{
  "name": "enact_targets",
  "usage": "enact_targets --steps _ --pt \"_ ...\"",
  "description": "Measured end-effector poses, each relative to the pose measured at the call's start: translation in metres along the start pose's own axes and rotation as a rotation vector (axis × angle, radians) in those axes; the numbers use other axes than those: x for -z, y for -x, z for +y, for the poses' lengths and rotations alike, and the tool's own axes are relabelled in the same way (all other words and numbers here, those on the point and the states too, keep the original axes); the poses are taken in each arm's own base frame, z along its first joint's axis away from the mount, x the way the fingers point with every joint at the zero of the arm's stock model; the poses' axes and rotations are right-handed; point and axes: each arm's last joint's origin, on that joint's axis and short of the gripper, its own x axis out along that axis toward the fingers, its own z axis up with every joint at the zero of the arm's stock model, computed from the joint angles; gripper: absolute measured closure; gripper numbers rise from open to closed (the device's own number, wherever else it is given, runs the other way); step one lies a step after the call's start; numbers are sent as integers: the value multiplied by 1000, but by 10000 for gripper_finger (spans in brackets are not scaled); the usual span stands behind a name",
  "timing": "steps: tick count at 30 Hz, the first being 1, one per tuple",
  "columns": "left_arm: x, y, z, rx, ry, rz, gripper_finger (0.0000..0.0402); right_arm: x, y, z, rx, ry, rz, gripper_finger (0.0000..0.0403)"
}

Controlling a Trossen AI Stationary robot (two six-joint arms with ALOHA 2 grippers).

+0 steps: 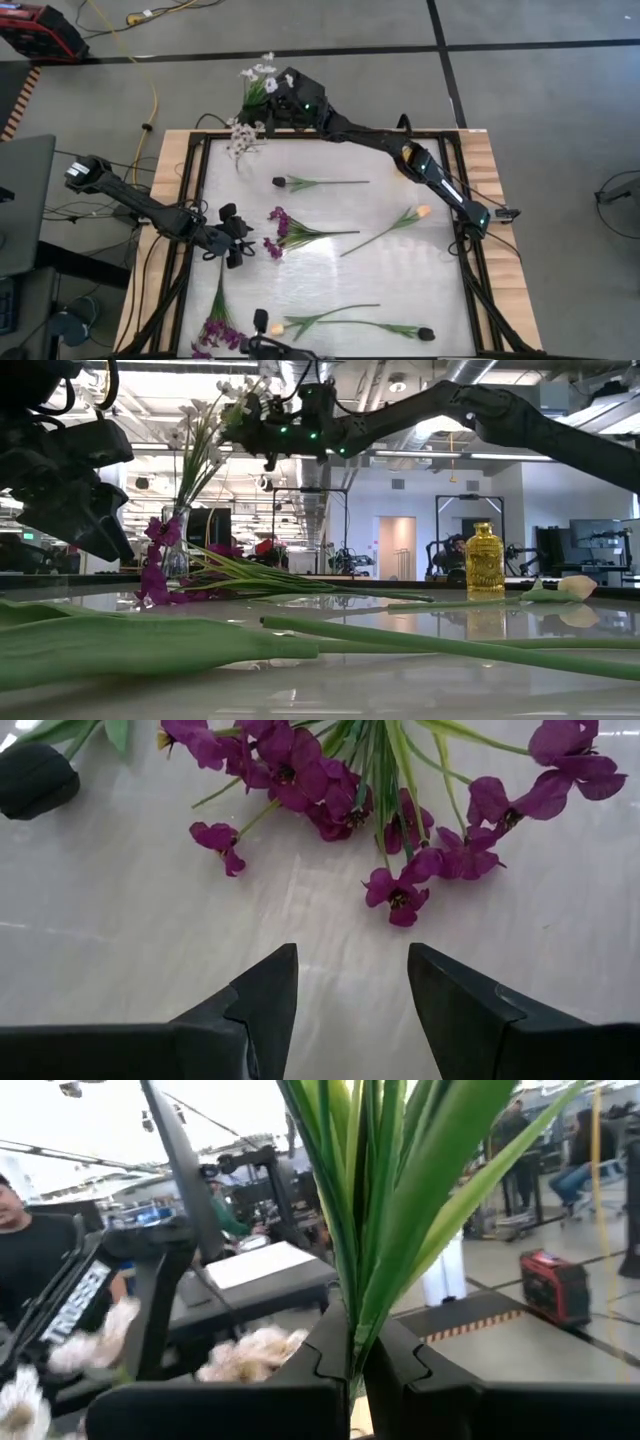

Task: Sort flowers into vase by color
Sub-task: Put the white flowers into the transparent vase

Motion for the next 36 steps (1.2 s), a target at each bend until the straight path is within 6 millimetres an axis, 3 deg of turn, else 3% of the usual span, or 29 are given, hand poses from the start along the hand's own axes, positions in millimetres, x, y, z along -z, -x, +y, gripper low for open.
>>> enact_targets --steps 5,8,18,26,31,36 --pt "0 0 0 0 4 0 221 -30 16 -14 67 28 52 366" --pt "0 0 0 0 -1 0 221 -36 22 -21 97 17 85 366" --pt "0 0 0 0 -7 0 221 -11 13 -11 114 15 167 366" --pt "-7 0 -4 40 -6 -70 221 -11 4 14 54 107 147 366" --pt "-30 8 -12 106 -81 -173 221 -55 19 13 80 188 84 366" --pt "-77 46 -12 51 -152 -279 221 -106 41 24 91 227 46 366"
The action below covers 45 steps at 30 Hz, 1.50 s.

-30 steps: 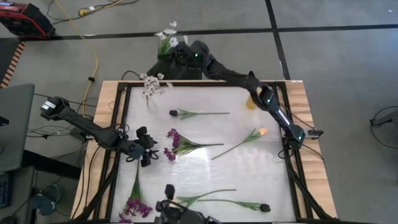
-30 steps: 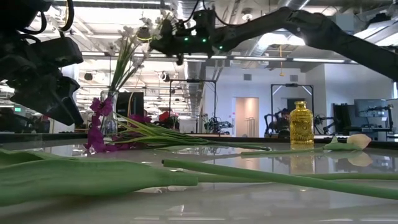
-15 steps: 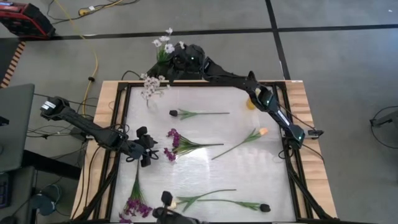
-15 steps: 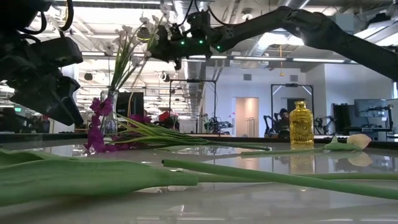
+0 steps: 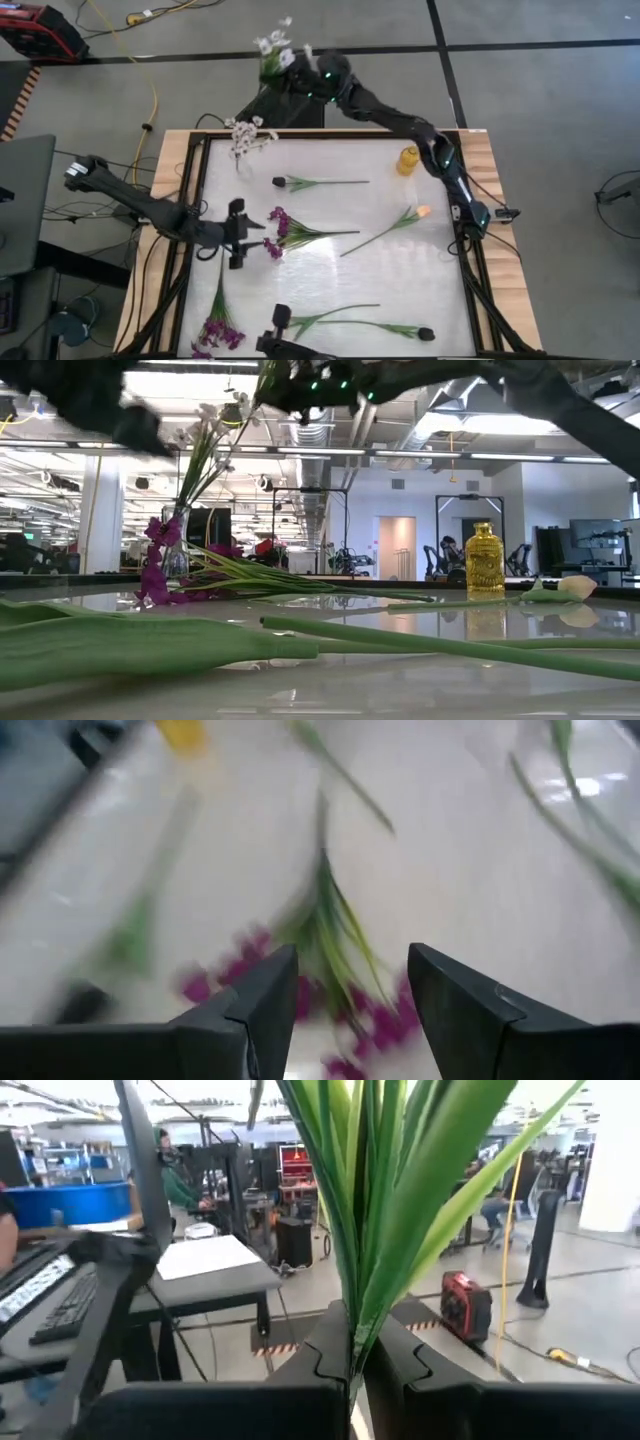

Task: Sort flowers into vase by color
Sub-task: Put the white flowers into the transparent vase

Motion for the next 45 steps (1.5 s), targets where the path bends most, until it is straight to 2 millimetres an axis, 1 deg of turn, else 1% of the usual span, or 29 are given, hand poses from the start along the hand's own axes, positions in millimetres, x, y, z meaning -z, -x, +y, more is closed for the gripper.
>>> enact_targets --steps 3,6,8,10,12,15,18,20,24,27,30,34,39,45 --pt "-37 28 12 -52 -24 -114 221 -29 14 10 -10 74 -17 366" --pt "-69 62 27 -98 -44 -259 221 -61 29 31 -61 156 -60 366" --pt "-85 84 41 -170 -34 -340 221 -78 38 45 -143 181 -85 366" --pt "-94 105 55 -254 -29 -398 221 -89 44 59 -247 197 -102 366" --pt "-100 121 66 -299 -50 -440 221 -93 47 71 -317 196 -97 366" --pt "-105 141 79 -341 -59 -494 221 -92 45 87 -374 206 -87 366" --pt "-108 155 87 -362 -47 -526 221 -85 38 102 -420 205 -84 366" --pt "-111 161 90 -358 -36 -530 221 -77 32 112 -455 207 -78 366" --pt "-118 160 91 -334 -35 -510 221 -61 20 130 -500 215 -59 366" --pt "-121 149 88 -289 -41 -446 221 -55 16 142 -526 225 -65 366" --pt "-120 133 84 -261 -64 -354 221 -52 16 147 -562 216 -49 366" --pt "-122 119 82 -250 -76 -302 221 -48 16 157 -589 218 -17 366" --pt "-124 111 78 -166 -86 -293 221 -46 15 168 -613 230 -14 366" --pt "-125 105 77 -184 -78 -273 221 -29 4 174 -625 226 -2 366"
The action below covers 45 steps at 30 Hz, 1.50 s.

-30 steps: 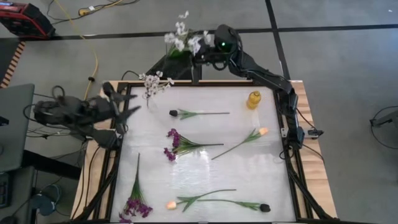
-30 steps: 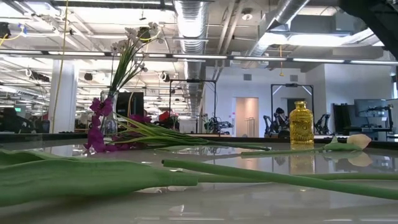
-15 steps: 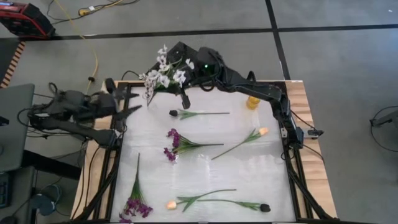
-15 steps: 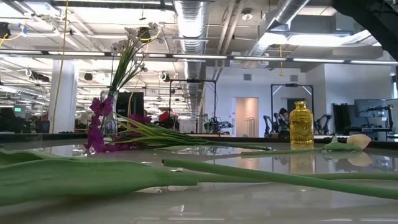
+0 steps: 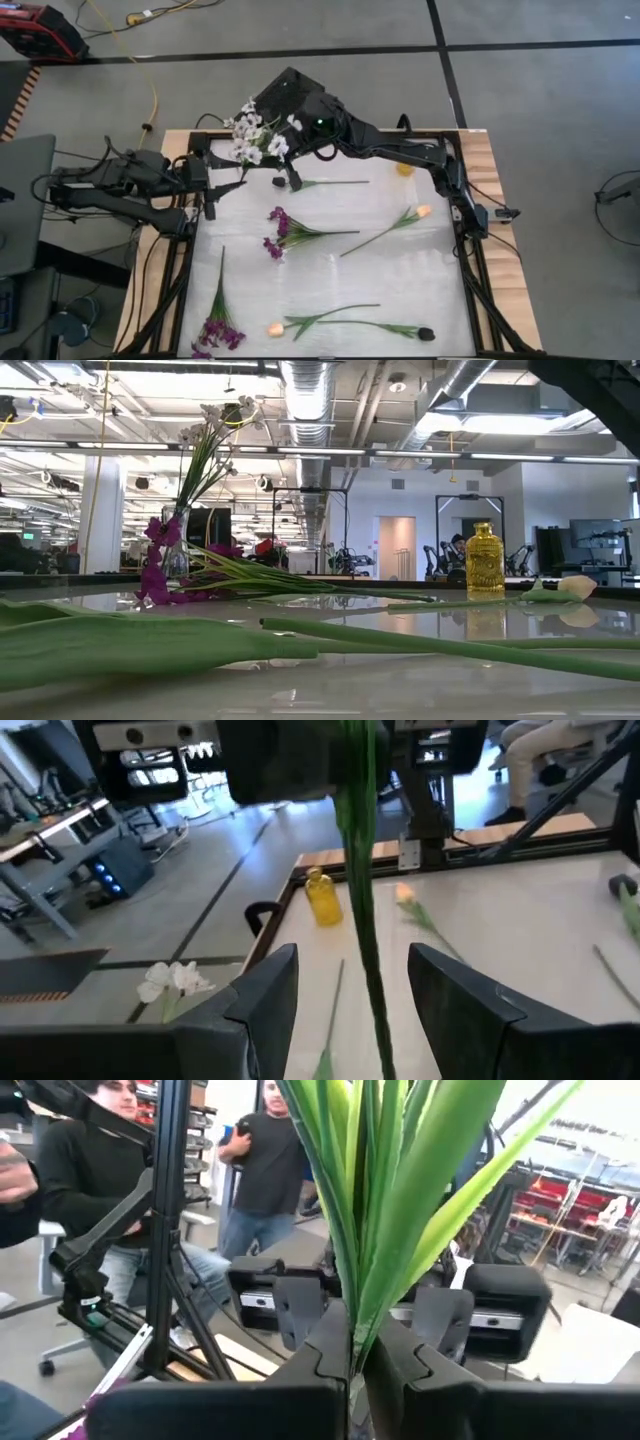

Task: Sort flowers into vase by color
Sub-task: Put the white flowers into the transparent vase

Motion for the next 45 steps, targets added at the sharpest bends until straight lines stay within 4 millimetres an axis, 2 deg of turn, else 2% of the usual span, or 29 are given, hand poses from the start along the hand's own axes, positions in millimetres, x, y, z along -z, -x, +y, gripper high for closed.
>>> enact_targets --steps 8,12,18,26,33,37,40,45 --pt "2 -2 -2 20 11 22 235 3 -2 -1 0 0 1 366" --pt "2 -2 -1 12 19 19 281 3 -2 -1 0 -3 5 365" --pt "2 -2 -2 24 15 17 383 3 -2 1 -4 -7 2 347" --pt "2 0 -1 22 18 13 399 5 0 1 -8 -99 36 315" --pt "-3 12 7 -46 40 -56 400 3 24 -8 11 -127 158 219" --pt "-8 23 15 -167 55 -122 401 3 42 -15 25 -147 237 166" --pt "-6 34 24 -322 70 -163 401 5 59 -18 34 -214 329 153" --pt "16 46 32 -481 103 -257 401 19 83 -9 -32 -309 559 160"
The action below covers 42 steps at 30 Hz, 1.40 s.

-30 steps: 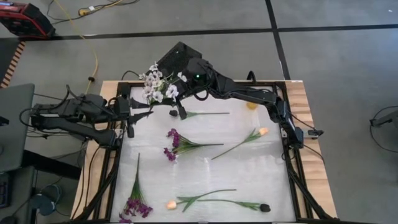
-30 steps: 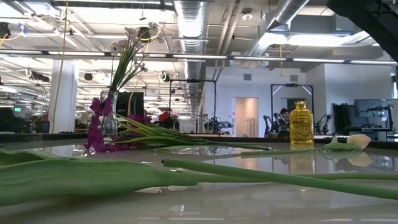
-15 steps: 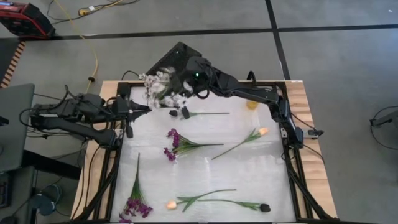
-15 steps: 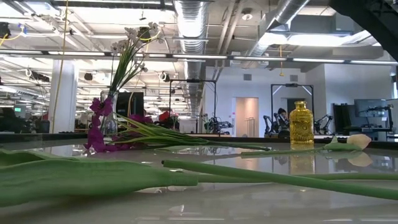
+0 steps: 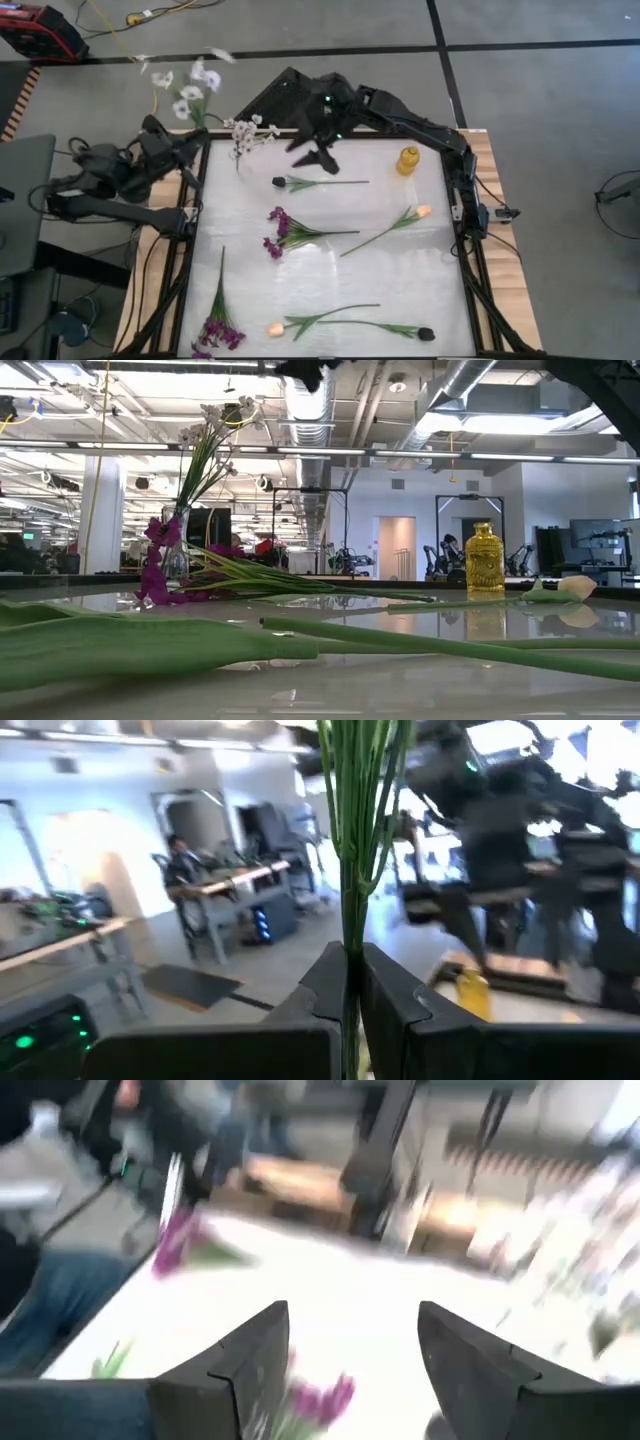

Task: Sort flowers into vase by color
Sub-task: Put the white flowers into the transparent vase

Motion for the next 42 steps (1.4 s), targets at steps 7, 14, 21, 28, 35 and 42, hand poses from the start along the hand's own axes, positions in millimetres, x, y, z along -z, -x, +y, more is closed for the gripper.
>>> enact_targets --steps 7,14,21,28,35,42 --pt "50 6 5 -205 82 -87 401 15 -2 14 -104 -54 142 189" --pt "102 -6 0 -353 107 -83 401 19 7 18 -140 -72 186 221" --pt "105 -16 13 -350 112 -92 401 27 41 9 -252 -107 125 271" --pt "130 -43 34 -298 176 45 401 39 44 -1 -286 -115 117 322" --pt "136 -39 53 -262 229 69 401 56 74 -15 -227 -143 62 381" --pt "164 -33 52 -209 288 88 401 44 124 8 -127 -161 1 375"
